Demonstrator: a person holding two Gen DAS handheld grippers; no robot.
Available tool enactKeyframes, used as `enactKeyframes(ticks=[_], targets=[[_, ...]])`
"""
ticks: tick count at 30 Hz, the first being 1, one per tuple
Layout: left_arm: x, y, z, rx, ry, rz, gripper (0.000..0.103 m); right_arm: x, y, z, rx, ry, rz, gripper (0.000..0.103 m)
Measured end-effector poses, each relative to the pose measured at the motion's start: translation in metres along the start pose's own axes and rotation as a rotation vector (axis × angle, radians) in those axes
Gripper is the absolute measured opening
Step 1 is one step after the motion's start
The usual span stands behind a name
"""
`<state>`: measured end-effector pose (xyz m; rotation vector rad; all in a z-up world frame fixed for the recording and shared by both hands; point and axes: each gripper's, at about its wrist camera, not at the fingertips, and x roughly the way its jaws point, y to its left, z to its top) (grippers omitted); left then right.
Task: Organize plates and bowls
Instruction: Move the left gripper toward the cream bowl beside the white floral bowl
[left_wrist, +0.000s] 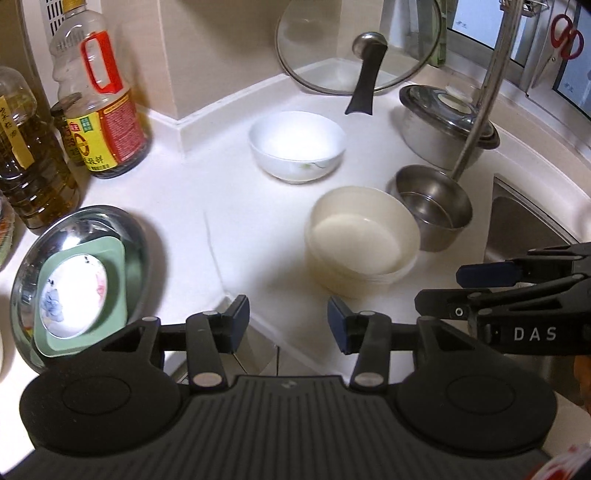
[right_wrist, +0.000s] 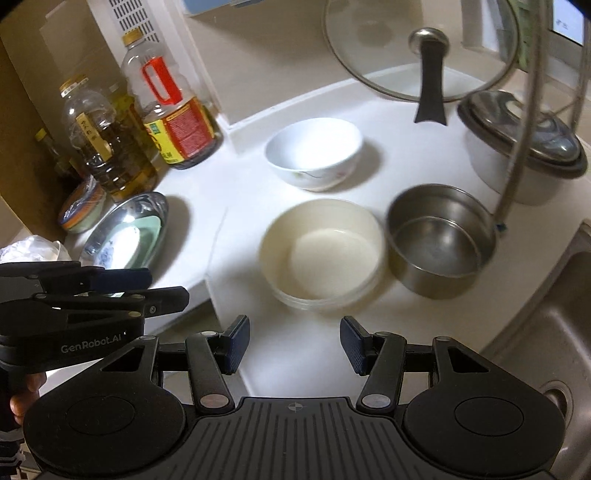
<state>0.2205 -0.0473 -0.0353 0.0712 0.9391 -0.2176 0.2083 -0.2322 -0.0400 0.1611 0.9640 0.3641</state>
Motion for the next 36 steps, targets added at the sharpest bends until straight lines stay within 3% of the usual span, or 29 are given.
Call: enactKeyframes(ticks=[4, 9, 13, 16, 20, 28, 36], targets=[[0.002, -0.011, -0.002, 0.005, 0.002, 0.022, 0.062, -0.003, -0.018, -0.007, 0.019, 0.003, 0.001, 0.055], [0.002, -0.015, -0.002, 0.018, -0.006, 0.055, 0.073, -0.005, -0.034, -0.01, 0.051, 0.0, 0.0, 0.055], [0.0, -0.018, -0.001, 0.038, -0.041, 0.083, 0.092, -0.003, -0.04, -0.01, 0.065, -0.004, -0.012, 0.055], [-0.002, -0.02, -0.001, 0.075, -0.06, 0.105, 0.094, -0.001, -0.042, -0.011, 0.079, -0.006, -0.033, 0.055], [0.002, -0.021, 0.0, 0.118, -0.076, 0.141, 0.095, 0.005, -0.043, -0.01, 0.089, 0.006, -0.064, 0.055], [0.019, -0.01, 0.007, 0.102, -0.037, 0.061, 0.089, 0.005, -0.056, -0.009, 0.188, -0.021, -0.057, 0.055], [0.038, 0.008, 0.019, 0.061, 0.028, -0.003, 0.071, 0.012, -0.055, 0.003, 0.214, -0.042, -0.072, 0.054]])
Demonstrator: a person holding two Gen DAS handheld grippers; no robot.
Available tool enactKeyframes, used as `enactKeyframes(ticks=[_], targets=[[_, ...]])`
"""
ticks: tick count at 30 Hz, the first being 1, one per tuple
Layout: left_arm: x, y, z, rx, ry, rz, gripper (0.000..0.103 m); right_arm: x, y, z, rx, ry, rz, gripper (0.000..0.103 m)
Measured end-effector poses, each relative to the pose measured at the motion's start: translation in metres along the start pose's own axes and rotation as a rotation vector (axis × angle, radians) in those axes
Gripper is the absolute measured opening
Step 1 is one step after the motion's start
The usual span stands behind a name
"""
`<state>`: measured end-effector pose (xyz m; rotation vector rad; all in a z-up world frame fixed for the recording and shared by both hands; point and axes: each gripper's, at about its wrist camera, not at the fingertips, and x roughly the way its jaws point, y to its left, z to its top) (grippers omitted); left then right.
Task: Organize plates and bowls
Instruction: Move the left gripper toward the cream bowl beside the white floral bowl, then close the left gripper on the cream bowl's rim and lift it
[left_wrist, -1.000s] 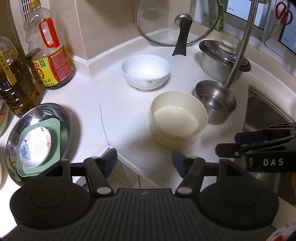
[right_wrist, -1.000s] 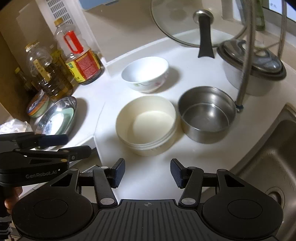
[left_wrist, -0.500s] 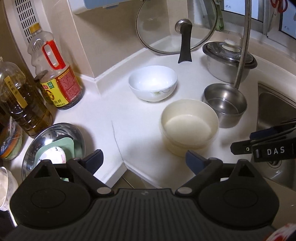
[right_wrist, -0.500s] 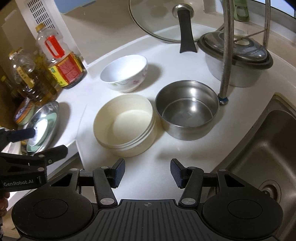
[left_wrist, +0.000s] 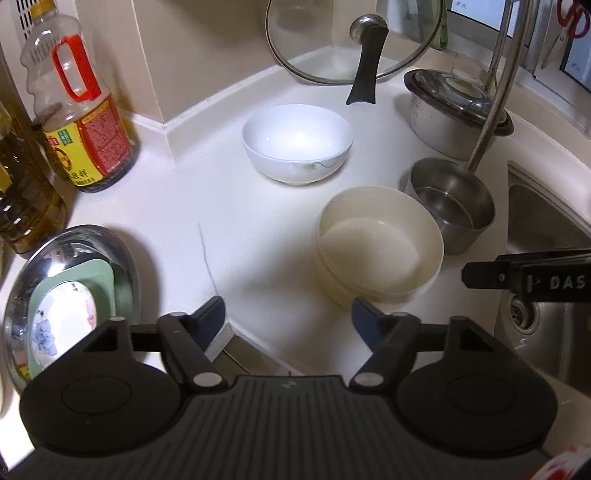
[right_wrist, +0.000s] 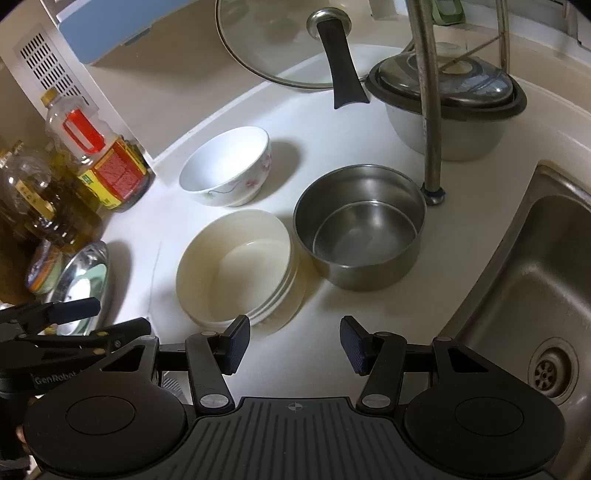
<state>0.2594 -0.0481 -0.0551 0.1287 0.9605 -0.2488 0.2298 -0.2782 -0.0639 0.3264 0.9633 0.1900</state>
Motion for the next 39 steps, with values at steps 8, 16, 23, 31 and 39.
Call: enactKeyframes(ticks=[8, 16, 23, 31, 39], targets=[[0.013, -0.004, 0.022, 0.02, -0.004, -0.048, 0.069, 0.016, 0.007, 0.01, 0.02, 0.002, -0.024, 0.054], [0.038, -0.004, 0.038, 0.026, 0.031, -0.087, 0.047, 0.028, 0.01, 0.016, 0.035, -0.003, -0.037, 0.051], [0.049, -0.009, 0.046, 0.043, 0.051, -0.109, 0.034, 0.04, 0.009, 0.02, 0.052, 0.016, -0.034, 0.035], [0.063, -0.009, 0.051, 0.028, 0.088, -0.126, 0.016, 0.05, 0.01, 0.025, 0.068, 0.028, -0.025, 0.023], [0.069, -0.009, 0.052, 0.029, 0.103, -0.127, 0.011, 0.056, 0.014, 0.029, 0.044, 0.039, -0.038, 0.016]])
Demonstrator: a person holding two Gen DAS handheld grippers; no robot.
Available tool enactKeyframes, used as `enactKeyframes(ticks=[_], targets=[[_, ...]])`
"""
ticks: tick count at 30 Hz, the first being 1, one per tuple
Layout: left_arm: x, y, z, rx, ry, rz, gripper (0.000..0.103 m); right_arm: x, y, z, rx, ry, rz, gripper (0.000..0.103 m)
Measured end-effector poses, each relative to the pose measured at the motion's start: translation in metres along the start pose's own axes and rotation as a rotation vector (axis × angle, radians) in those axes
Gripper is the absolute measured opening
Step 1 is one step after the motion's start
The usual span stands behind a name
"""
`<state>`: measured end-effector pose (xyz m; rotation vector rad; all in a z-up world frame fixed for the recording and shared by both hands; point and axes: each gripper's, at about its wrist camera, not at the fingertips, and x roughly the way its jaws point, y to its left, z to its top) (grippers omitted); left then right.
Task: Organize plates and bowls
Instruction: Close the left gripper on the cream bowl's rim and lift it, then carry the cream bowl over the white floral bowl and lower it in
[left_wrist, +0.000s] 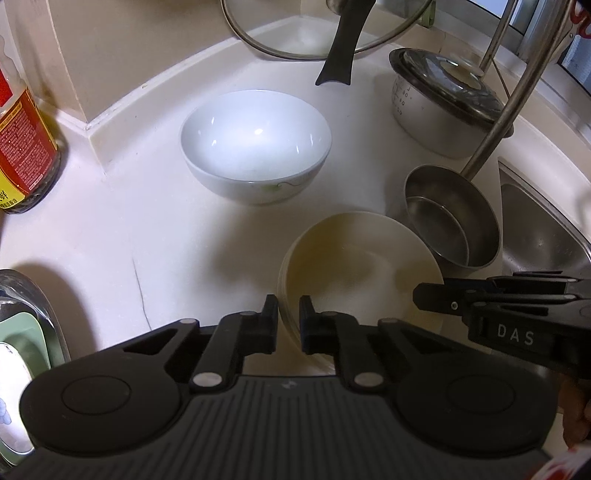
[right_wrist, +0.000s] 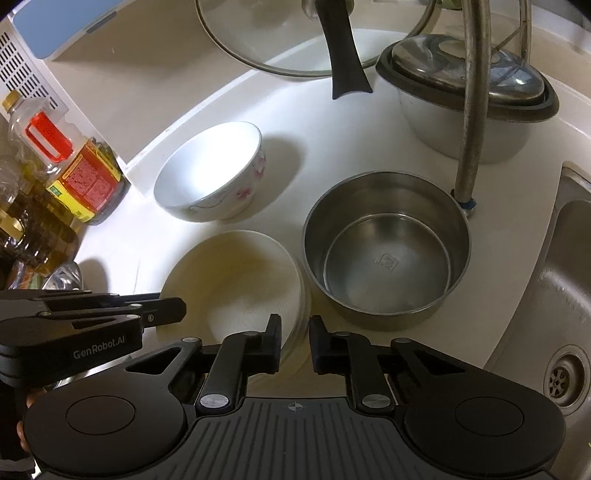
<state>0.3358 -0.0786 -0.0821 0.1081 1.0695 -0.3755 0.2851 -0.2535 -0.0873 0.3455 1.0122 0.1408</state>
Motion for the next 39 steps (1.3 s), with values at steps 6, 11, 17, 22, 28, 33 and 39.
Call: enactKeyframes(ticks=[6, 11, 17, 22, 28, 33, 39], targets=[[-0.005, 0.001, -0.002, 0.007, -0.007, 0.012, 0.01, 0.001, 0.002, 0.004, -0.003, 0.012, 0.006, 0.014], [-0.018, 0.007, 0.002, 0.002, -0.033, 0.024, 0.01, -0.004, 0.009, 0.012, -0.027, 0.005, 0.024, 0.014], [-0.033, 0.013, 0.008, 0.003, -0.061, 0.048, 0.01, -0.015, 0.023, 0.028, -0.071, -0.012, 0.05, 0.014], [-0.046, 0.016, 0.019, 0.0, -0.099, 0.072, 0.01, -0.025, 0.038, 0.045, -0.11, -0.037, 0.069, 0.014], [-0.063, 0.019, 0.033, -0.007, -0.148, 0.094, 0.01, -0.037, 0.05, 0.067, -0.139, -0.071, 0.095, 0.014], [-0.055, 0.023, 0.048, -0.014, -0.16, 0.104, 0.01, -0.034, 0.058, 0.086, -0.154, -0.103, 0.094, 0.014], [-0.043, 0.03, 0.075, -0.002, -0.181, 0.118, 0.01, -0.024, 0.062, 0.112, -0.17, -0.134, 0.07, 0.013]])
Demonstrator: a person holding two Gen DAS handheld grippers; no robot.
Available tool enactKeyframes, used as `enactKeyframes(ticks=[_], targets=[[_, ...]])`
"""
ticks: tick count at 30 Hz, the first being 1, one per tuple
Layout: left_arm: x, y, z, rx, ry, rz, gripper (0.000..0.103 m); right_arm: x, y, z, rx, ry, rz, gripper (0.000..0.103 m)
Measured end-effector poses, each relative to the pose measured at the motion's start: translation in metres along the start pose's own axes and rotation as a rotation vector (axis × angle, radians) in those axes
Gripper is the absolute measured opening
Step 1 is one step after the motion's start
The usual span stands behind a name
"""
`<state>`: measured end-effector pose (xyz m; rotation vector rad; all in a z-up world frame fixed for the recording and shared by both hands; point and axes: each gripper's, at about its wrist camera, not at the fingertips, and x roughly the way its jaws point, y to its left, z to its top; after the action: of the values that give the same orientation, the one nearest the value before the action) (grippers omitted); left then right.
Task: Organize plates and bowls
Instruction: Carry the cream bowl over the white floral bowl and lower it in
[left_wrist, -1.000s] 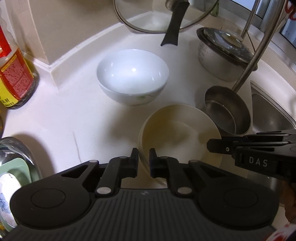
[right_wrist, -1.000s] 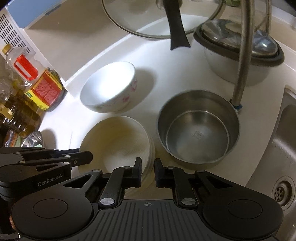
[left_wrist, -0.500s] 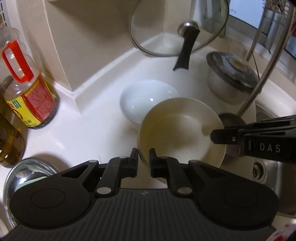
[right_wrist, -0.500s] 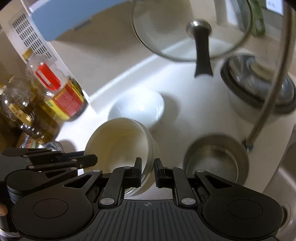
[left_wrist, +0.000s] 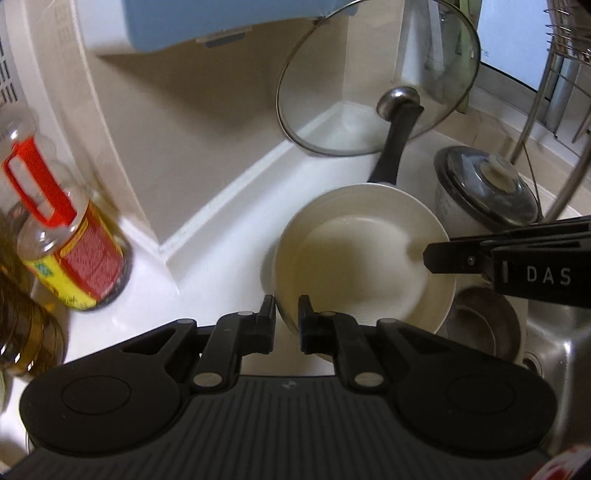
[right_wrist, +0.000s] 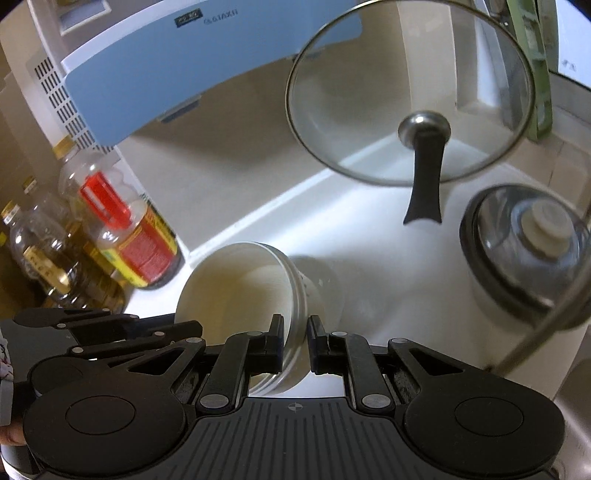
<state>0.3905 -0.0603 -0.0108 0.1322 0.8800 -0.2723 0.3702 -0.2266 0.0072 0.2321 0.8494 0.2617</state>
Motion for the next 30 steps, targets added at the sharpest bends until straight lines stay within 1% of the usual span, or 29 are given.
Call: enactKeyframes(ticks=[3, 6, 10, 16, 24, 30], targets=[[0.014, 0.002, 0.009, 0.006, 0.01, 0.005, 0.01, 0.012, -0.005, 0.009, -0.002, 0.0, -0.01, 0.013], [0.028, 0.004, 0.015, 0.011, 0.031, 0.006, 0.01, 0.028, -0.012, 0.016, 0.01, 0.022, -0.014, 0.013], [0.045, 0.005, 0.019, 0.02, 0.059, 0.007, 0.01, 0.049, -0.022, 0.016, 0.032, 0.062, -0.025, 0.013], [0.058, 0.008, 0.022, 0.029, 0.083, 0.005, 0.01, 0.07, -0.03, 0.015, 0.052, 0.109, -0.029, 0.013], [0.064, 0.009, 0.024, 0.046, 0.095, 0.006, 0.01, 0.077, -0.033, 0.017, 0.066, 0.14, -0.024, 0.013], [0.068, 0.011, 0.024, 0.043, 0.113, -0.01, 0.011, 0.08, -0.031, 0.018, 0.072, 0.153, -0.03, 0.013]])
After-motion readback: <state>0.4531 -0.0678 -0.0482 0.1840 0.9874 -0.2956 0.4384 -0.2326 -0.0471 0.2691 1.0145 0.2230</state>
